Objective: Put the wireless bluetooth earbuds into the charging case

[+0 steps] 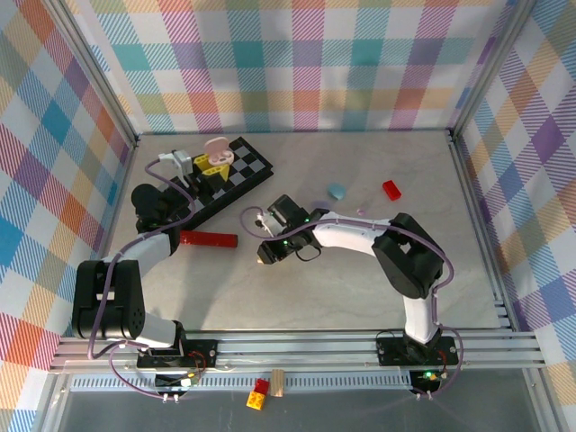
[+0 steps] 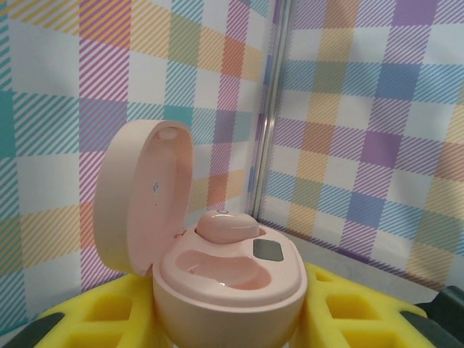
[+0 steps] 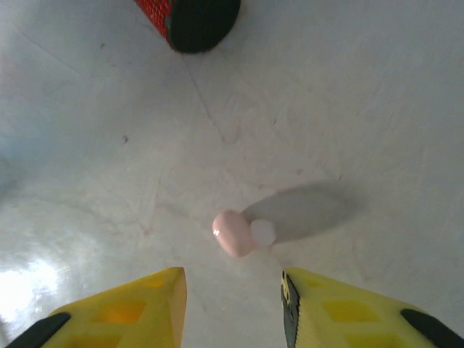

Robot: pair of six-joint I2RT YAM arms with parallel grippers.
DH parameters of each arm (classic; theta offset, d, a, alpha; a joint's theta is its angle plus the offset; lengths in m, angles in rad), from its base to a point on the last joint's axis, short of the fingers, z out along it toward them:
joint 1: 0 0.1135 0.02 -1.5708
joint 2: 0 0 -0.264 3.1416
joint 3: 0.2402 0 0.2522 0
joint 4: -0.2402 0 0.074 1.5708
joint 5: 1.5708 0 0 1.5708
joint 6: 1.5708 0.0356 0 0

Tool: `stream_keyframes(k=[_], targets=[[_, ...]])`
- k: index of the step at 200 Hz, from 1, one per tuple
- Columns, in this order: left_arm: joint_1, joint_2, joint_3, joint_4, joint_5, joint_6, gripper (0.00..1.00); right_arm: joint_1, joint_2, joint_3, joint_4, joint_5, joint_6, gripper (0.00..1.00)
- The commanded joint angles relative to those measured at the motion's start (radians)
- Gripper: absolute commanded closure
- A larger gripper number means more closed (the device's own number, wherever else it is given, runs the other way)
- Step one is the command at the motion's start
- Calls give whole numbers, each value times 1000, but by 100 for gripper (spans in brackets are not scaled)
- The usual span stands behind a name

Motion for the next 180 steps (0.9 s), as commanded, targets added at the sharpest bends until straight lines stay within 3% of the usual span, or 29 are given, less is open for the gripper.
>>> stream_keyframes(k=[1,48,180], targets=[[32,-34,-2,-3,-35,9,63,54,46,77,-80,172,-176,62],[84,-42,6,-55,-84,25,63,153,102,137,-86,389,-343,63],[98,-69,21,-99,-79,43,63,191,215,228,-157,482,-411,68]])
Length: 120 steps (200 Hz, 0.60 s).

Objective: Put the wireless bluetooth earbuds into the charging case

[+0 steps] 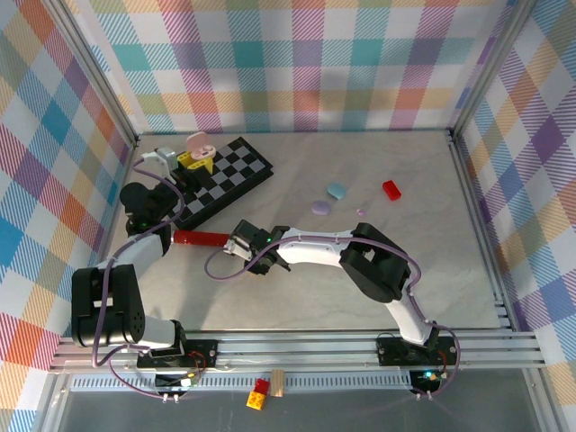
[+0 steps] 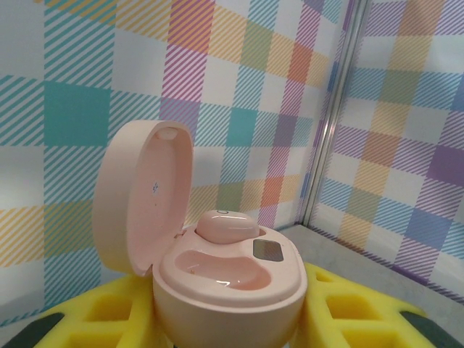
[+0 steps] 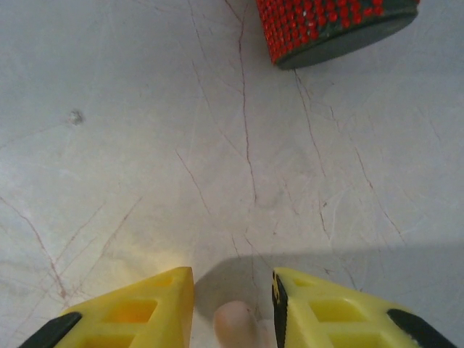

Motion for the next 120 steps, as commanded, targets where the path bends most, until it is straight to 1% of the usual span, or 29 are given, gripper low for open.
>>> stream_keyframes(k=[1,38,78,95,120], targets=[[12,-32,20,3,1,20,63,1,32,28,-39,23,-15,68],[13,-35,20,0,6,20,63,0,54,55,-72,18,1,76],[12,-34,20,-1,8,20,63,-1,68,89,-126,5,20,80],[13,-35,20,-1,10,20,63,-6,69,108,-153,-11,55,82],[13,-36,17,-3,11,21,63,-25,54,131,-180,-59,130,82]])
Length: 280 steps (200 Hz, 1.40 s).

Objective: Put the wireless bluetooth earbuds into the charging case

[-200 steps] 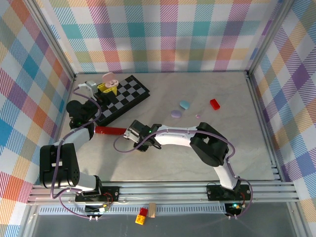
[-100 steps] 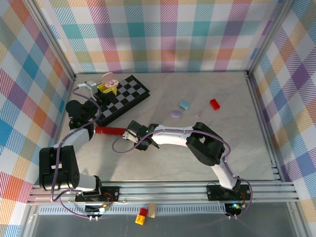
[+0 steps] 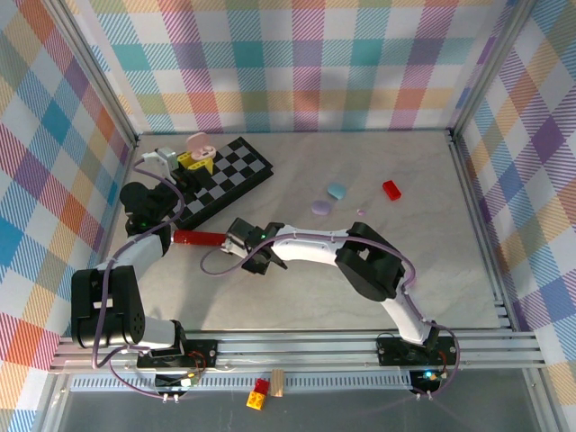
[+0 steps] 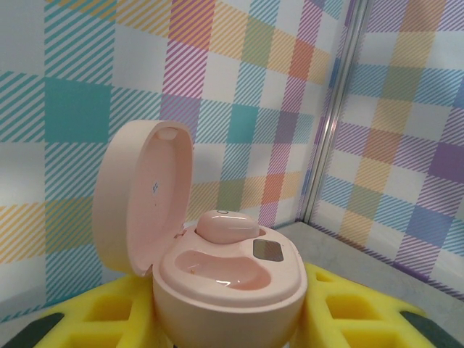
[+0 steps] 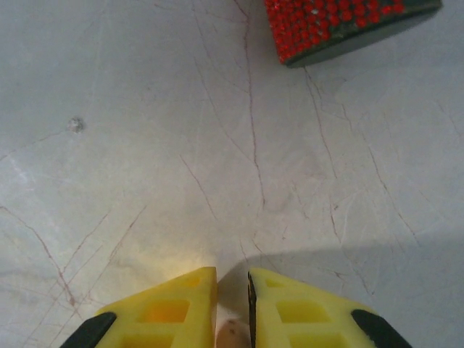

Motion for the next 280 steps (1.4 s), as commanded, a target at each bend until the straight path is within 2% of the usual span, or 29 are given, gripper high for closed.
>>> stream_keyframes(k=[1,37,68,105,131,155,197,248,280], targets=[[13,-30,17,17,11,14,63,-24,7,34,-70,-42,88,82],[11,-30,22,11,15,15,63,-58,-24,23,-90,-62,174,81],[11,-20,23,20,18,11,63,-72,-53,-1,-54,-133,194,78],[11,-18,23,25,22,5,63,-88,-20,40,-88,-142,221,77],[11,-16,25,21,24,6,63,-94,-29,19,-73,-160,195,70],[10,-6,26,29,24,3,63,-92,-40,21,-81,-225,162,62],[11,-7,29,36,24,-4,63,-93,-50,1,-97,-242,118,57],[10,-9,28,34,26,-5,63,-93,-45,-10,-120,-123,22,60],[10,-10,28,34,28,-3,63,-94,-44,-6,-126,-110,16,67]])
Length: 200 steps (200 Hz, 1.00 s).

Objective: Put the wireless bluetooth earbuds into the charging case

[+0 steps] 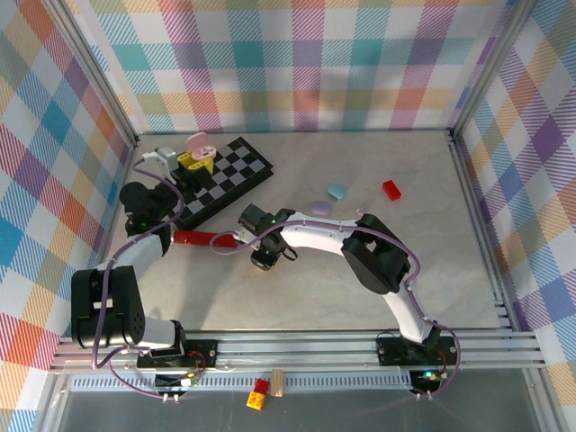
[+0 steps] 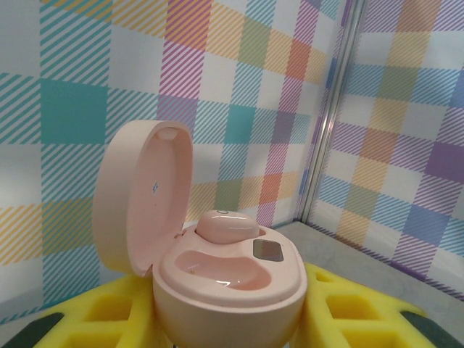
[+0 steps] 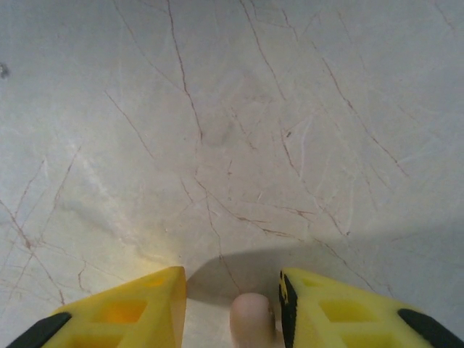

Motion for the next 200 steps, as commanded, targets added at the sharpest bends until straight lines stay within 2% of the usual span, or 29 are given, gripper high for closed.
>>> stream_keyframes(k=[1,32,81,119,143,200], targets=[[10,-9,26,34,20,-2,63,-5,-31,-5,-41,38,-32,68],[4,-5,23,37,23,-1,63,-5,-28,-1,-50,39,-9,77],[-2,-4,22,37,28,1,63,-27,-46,-11,-64,48,15,77],[-8,-6,19,37,31,2,63,-50,-62,-21,-77,35,37,84],[-25,-1,13,44,32,11,63,-66,-85,-42,-69,22,52,84],[-111,0,-11,23,11,57,63,-172,-204,-201,-56,28,256,84]])
